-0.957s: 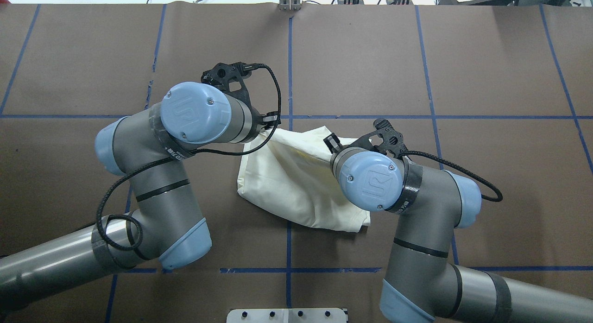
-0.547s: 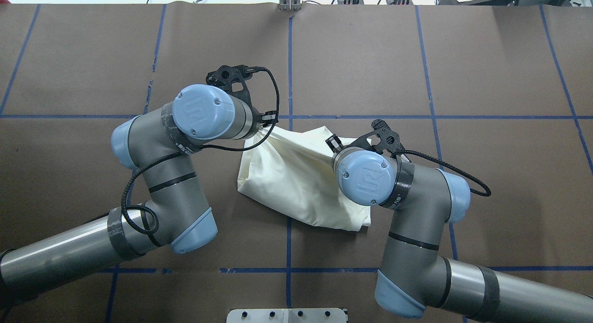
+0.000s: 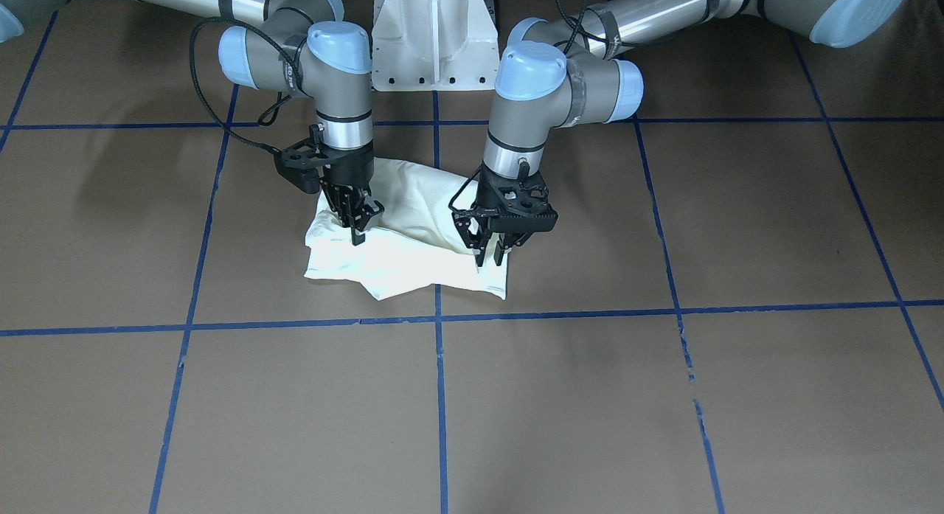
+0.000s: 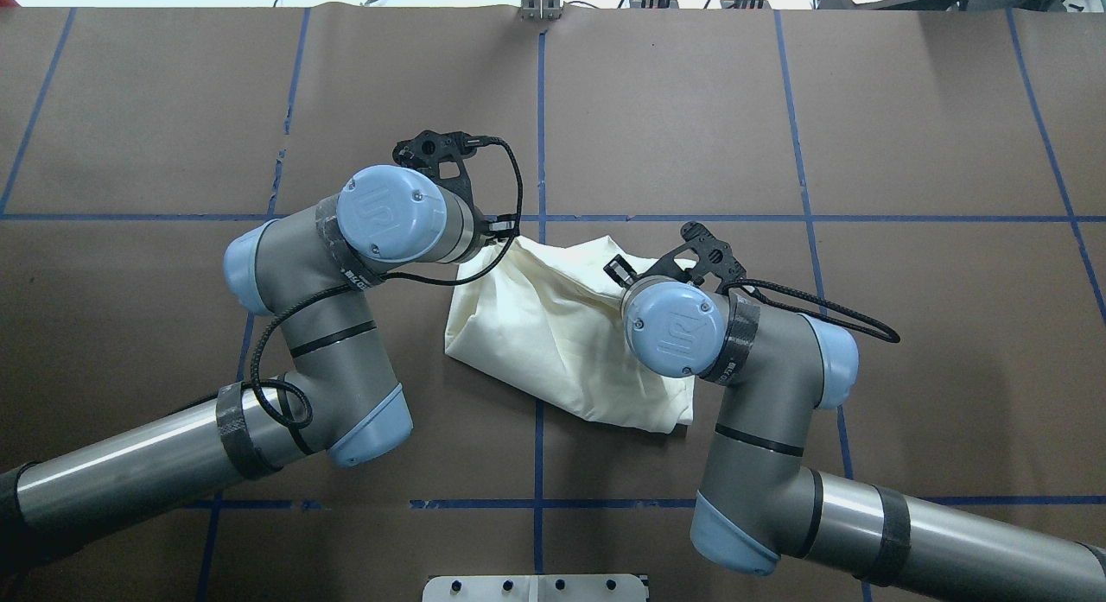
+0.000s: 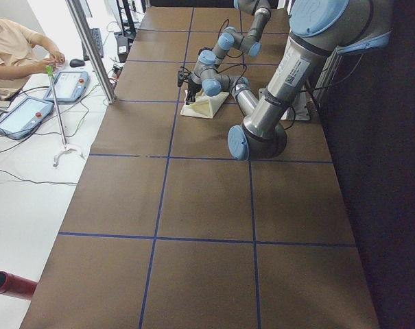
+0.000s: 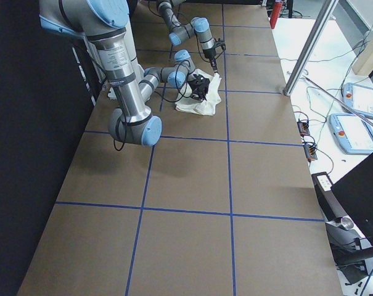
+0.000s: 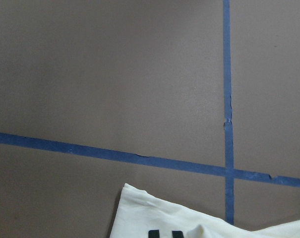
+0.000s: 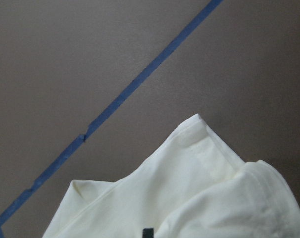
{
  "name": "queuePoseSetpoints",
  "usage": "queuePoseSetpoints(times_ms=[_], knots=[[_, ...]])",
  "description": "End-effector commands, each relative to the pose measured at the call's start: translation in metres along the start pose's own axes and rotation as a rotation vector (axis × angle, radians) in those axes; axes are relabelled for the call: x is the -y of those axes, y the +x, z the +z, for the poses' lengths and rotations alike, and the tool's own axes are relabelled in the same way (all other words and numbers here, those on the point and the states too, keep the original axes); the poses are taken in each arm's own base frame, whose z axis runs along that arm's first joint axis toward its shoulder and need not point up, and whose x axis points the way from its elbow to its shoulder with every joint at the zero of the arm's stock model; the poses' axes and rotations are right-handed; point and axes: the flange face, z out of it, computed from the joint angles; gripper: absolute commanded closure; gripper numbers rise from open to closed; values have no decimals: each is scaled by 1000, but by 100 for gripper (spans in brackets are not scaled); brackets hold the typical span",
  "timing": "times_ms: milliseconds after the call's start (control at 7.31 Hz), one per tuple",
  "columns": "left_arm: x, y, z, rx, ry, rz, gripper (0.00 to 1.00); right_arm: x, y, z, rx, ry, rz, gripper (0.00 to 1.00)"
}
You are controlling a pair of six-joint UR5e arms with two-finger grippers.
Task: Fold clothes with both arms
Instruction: 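Lay the folded edge down on the far end and release both grippers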
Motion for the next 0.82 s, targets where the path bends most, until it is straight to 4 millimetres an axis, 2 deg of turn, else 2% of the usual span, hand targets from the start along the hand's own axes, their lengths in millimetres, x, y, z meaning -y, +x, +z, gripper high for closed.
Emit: queuePoseSetpoints(times_ms=[0, 137, 273, 410, 547, 684], knots=[[4, 0, -20, -55, -20, 142, 0, 8, -18, -28, 19, -92, -135, 0], [21, -17, -30, -72, -52, 213, 0, 9, -20, -39, 41, -102, -229, 0], [26, -33, -32, -89, -45, 251, 0, -9, -13, -38, 39, -110, -312, 0], [26, -37, -32, -97, -40, 251, 0, -22, -5, -35, 35, -107, -382, 0], [25, -37, -32, -100, -47, 252, 0, -39, -4, -23, 42, -37, -513, 0], [26, -37, -32, -99, -46, 251, 0, -44, -5, -5, 16, -2, -580, 0]])
